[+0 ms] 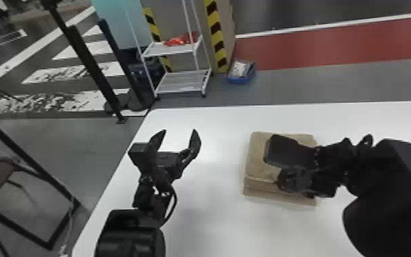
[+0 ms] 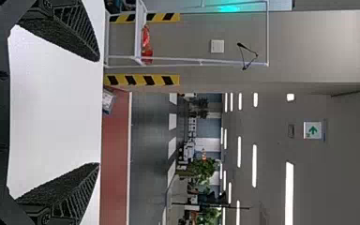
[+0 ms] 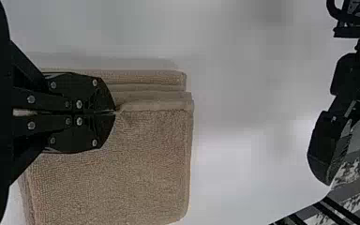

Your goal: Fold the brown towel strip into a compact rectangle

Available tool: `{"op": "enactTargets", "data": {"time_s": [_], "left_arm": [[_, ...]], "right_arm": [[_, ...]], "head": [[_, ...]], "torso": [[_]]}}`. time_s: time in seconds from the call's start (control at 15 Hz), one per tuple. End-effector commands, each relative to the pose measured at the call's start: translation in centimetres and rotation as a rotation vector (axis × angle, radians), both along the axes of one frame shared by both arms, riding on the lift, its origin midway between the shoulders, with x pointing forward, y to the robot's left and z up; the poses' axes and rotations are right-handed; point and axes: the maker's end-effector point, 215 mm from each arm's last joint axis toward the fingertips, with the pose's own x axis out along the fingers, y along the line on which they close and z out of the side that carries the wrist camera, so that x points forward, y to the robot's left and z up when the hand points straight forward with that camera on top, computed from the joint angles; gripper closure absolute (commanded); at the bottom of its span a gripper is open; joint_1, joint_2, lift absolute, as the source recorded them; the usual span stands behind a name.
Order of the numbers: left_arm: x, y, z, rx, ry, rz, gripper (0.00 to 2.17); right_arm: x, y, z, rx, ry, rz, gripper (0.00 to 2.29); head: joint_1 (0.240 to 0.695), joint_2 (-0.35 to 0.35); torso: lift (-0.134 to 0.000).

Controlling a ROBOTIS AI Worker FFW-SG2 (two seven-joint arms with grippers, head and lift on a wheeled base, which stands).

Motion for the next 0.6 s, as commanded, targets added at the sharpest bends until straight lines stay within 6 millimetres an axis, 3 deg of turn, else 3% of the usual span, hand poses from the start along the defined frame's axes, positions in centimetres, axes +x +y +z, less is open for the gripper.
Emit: {"op": "enactTargets", "data": {"time_s": [0.0, 0.2, 0.27, 0.33, 0.4, 0.53], "left_arm": [[0.0, 0.0, 0.1, 0.002, -0.002, -0.001, 0.08], [-0.1, -0.2, 0.2, 0.001, -0.004, -0.004, 0.08], [-0.2, -0.3, 0.5, 0.004, -0.009, -0.006, 0.08], [-0.3, -0.3, 0.8, 0.005, -0.014, -0.007, 0.08], [-0.5, -0.5, 0.9, 0.005, -0.016, -0.008, 0.08], [-0.7, -1.3, 1.5, 0.008, -0.027, -0.022, 0.08]], "right_arm": [[-0.3, 0.3, 1.3, 0.059, 0.016, 0.012, 0.83], [-0.6, -0.3, 2.7, 0.101, 0.014, 0.009, 0.82], [-0.6, -0.8, 3.7, 0.140, 0.015, 0.005, 0.56], [-0.3, -1.0, 5.3, 0.184, -0.002, 0.001, 0.14], [0.0, -2.0, 5.8, 0.211, -0.006, -0.018, 0.02], [0.6, -3.9, 7.4, 0.310, 0.001, -0.057, 0.02]], "head": [[0.695, 0.350], [0.695, 0.350], [0.695, 0.350], [0.695, 0.350], [0.695, 0.350], [0.695, 0.350]], "torso": [[-0.123], [-0.123], [-0.123], [-0.123], [-0.123], [-0.123]]}}
